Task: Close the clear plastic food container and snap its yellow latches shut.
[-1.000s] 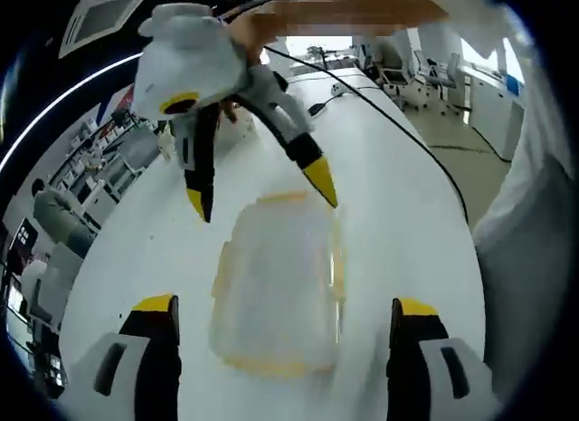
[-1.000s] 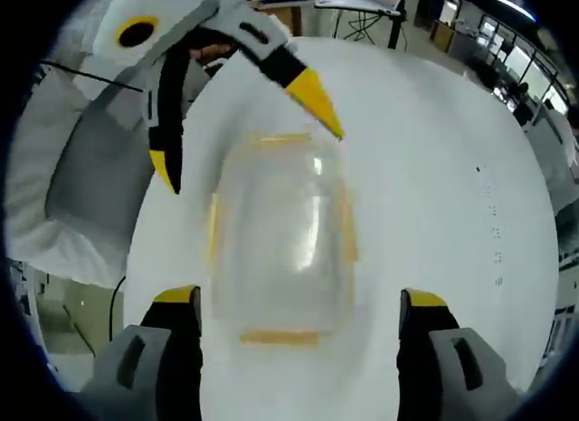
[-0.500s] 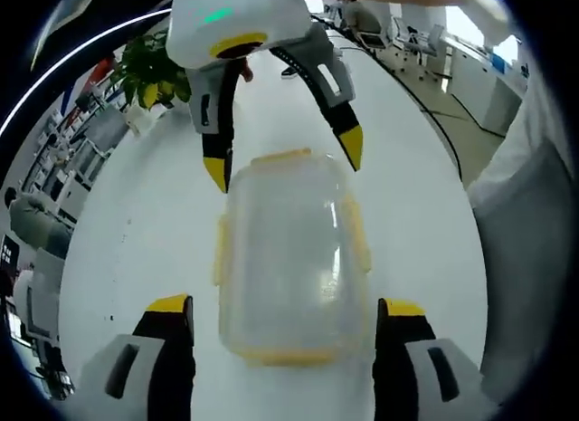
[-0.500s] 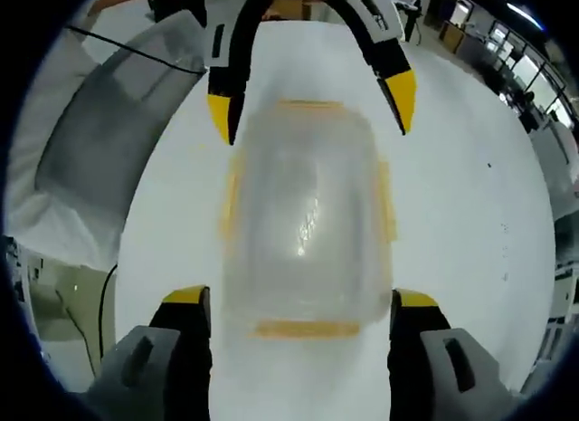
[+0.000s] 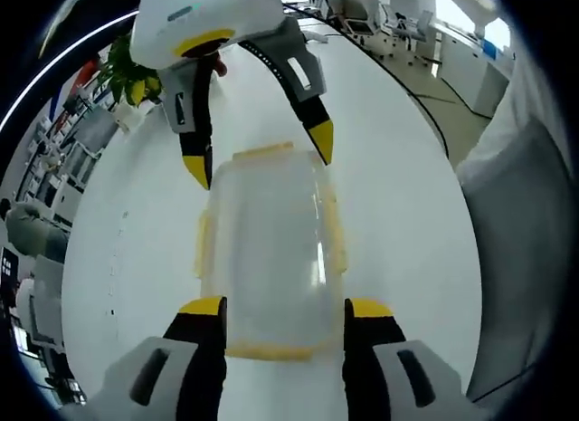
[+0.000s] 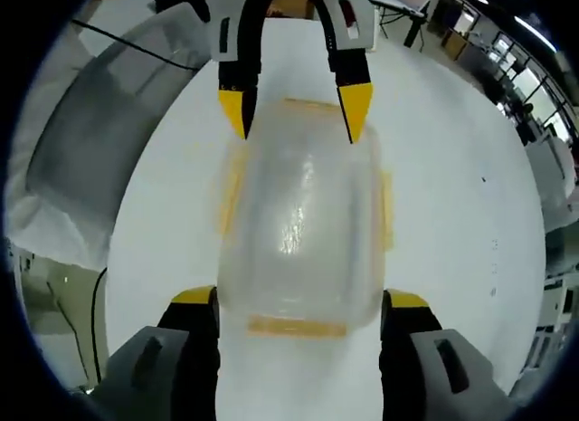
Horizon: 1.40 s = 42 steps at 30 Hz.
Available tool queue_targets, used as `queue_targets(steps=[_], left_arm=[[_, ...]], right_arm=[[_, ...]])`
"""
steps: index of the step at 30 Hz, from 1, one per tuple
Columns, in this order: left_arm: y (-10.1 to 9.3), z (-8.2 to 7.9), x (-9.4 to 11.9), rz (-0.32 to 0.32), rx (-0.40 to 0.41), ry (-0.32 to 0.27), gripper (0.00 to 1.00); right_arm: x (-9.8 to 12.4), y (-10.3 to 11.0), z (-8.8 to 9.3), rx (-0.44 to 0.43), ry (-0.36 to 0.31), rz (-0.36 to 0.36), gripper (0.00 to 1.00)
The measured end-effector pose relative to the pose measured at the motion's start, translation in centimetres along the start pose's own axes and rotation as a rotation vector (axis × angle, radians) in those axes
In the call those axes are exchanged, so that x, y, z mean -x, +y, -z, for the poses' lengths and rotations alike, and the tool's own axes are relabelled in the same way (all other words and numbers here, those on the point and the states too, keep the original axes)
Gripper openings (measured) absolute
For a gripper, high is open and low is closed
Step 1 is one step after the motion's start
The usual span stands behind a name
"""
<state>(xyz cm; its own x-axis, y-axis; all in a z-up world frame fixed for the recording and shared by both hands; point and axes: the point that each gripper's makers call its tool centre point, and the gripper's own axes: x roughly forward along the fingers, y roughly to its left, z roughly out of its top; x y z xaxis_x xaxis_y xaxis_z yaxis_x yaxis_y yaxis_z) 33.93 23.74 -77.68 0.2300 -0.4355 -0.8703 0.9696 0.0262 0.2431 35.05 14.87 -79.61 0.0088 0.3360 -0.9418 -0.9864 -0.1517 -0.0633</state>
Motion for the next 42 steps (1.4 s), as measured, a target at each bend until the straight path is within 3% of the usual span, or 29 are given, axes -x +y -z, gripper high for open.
queue_targets(steps=[13,18,28,38,39,42], left_arm=[[0.7,5.9,2.7,-0.055,0.065,0.071,0.46],[0.8,7.8,3.4,-0.076,0.052,0.108,0.47],[1.5,8.8,3.6,-0.093,0.056,0.113,0.47],[4.9,9.4,2.6,-0.167,0.039,0.132,0.47],[5.3,9.5,2.6,-0.177,0.034,0.137,0.48],[6.8,9.9,2.4,-0.210,0.059,0.134,0.48]], right_arm=[[-2.5,-1.6,-6.2,0.051,-0.053,0.039,0.70],[-3.2,-2.0,-8.5,0.021,-0.105,0.058,0.70],[-3.5,-2.7,-9.0,0.038,-0.117,0.060,0.70],[-3.9,-5.5,-8.9,0.033,-0.125,0.136,0.70],[-3.6,-6.3,-9.3,0.097,-0.139,0.171,0.69],[-3.4,-7.4,-9.0,0.101,-0.123,0.193,0.65]])
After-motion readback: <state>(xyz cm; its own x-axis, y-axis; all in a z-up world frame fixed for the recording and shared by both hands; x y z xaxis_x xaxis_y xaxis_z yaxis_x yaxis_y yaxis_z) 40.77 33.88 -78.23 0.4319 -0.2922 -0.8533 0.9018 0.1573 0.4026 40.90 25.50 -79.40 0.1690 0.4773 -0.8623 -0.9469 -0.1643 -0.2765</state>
